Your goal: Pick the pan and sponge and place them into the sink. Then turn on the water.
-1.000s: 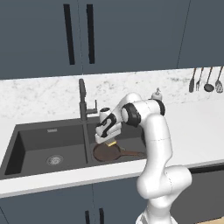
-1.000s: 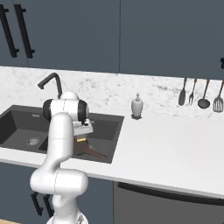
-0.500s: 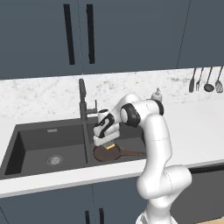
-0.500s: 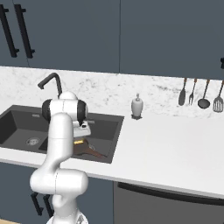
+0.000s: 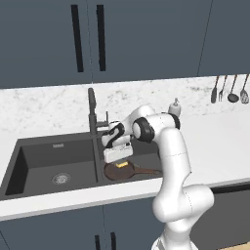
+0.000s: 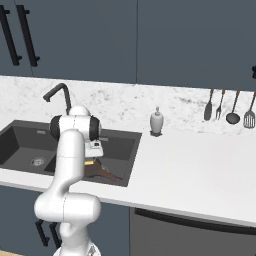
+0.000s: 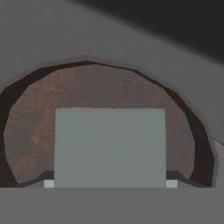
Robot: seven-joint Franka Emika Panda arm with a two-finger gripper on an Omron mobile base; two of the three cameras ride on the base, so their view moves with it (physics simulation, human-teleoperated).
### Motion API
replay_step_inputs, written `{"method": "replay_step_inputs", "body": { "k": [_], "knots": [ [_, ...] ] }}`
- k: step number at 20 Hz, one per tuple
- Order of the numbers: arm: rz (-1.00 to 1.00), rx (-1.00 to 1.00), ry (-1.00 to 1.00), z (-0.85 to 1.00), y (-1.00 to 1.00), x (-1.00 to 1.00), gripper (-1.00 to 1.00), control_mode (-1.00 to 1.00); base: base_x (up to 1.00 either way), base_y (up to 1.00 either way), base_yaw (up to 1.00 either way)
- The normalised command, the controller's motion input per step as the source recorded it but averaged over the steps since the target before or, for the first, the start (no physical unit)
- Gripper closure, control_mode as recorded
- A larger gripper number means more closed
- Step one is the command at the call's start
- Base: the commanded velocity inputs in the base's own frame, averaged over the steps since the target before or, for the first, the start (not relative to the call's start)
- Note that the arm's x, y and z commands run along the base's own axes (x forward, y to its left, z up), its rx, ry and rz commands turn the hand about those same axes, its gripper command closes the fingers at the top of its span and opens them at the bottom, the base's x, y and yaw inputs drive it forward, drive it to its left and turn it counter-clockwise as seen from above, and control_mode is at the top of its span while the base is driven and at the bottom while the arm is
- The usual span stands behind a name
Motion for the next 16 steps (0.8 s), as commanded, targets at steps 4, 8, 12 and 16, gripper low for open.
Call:
{"method": "replay_step_inputs", "body": {
  "k": [4,8,12,16],
  "knots": [
    [0.00,0.00,0.06,-0.22,0.00,-0.25,1.00,-1.00,0.00,0.00,0.00],
    [0.00,0.00,-0.01,-0.04,0.00,-0.16,1.00,-1.00,0.00,0.00,0.00],
    [0.00,0.00,-0.03,0.00,0.00,-0.03,-1.00,-1.00,0.00,0.00,0.00],
    [0.00,0.00,0.00,0.01,0.00,0.00,-1.00,-1.00,0.00,0.00,0.00]
  ]
}}
